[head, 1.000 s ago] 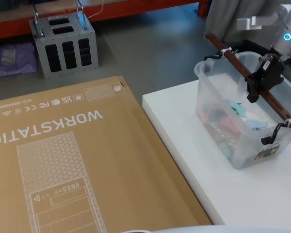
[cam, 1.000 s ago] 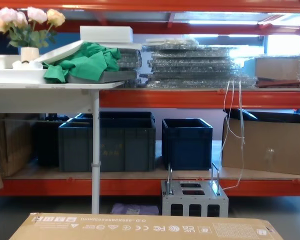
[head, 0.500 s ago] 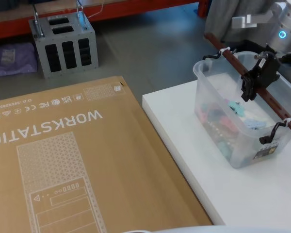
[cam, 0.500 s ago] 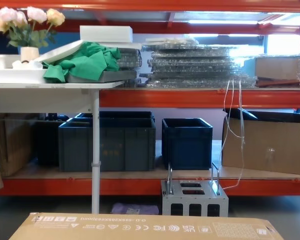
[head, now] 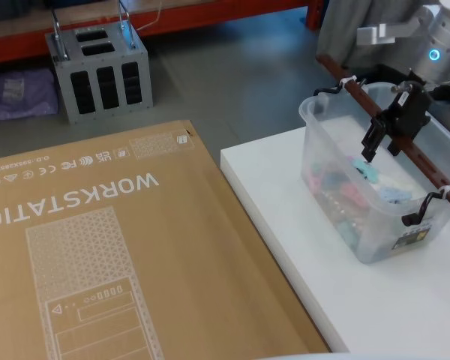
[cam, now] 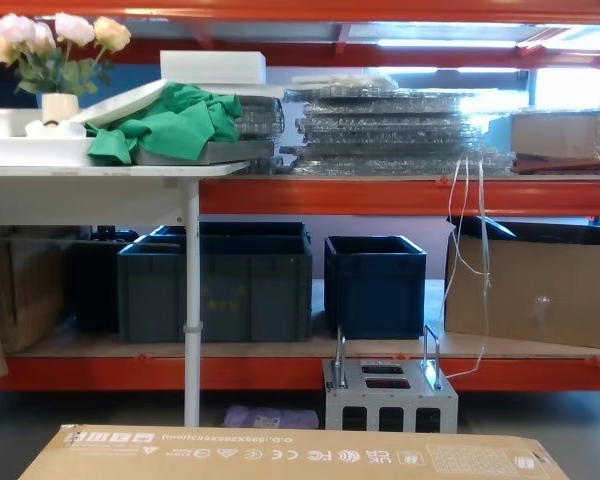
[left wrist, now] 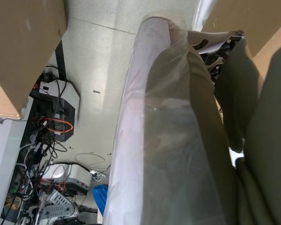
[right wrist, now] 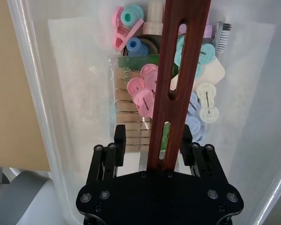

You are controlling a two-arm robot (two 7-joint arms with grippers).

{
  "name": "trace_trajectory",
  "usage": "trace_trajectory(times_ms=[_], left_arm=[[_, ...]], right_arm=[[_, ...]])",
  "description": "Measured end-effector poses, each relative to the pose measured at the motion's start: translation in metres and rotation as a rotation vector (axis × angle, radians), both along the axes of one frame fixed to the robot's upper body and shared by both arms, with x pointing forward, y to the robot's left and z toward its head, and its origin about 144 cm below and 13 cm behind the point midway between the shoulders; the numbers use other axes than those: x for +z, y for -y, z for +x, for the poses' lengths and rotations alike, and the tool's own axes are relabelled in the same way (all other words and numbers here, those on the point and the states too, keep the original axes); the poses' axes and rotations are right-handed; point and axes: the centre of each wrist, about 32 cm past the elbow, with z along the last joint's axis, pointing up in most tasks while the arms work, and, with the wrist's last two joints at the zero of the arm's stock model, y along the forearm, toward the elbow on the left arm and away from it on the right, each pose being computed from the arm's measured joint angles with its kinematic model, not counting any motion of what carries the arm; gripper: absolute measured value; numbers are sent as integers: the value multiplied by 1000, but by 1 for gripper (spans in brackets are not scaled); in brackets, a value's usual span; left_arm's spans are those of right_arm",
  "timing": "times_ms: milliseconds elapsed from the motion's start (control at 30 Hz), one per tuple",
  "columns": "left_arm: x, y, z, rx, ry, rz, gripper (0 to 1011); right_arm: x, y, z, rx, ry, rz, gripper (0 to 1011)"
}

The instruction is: Use one hand to grasp the basket and place it at the designated location.

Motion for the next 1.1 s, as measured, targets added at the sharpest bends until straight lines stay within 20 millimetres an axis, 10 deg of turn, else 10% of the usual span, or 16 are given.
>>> trace_trajectory(times_ms=[433,1100], left_arm=[[0,0,0,0,0,0,0],[0,0,0,0,0,0,0]], right_arm=[[1,0,-1,1,4,-3,1002],[14,-5,-9,0,41,-7,1002]])
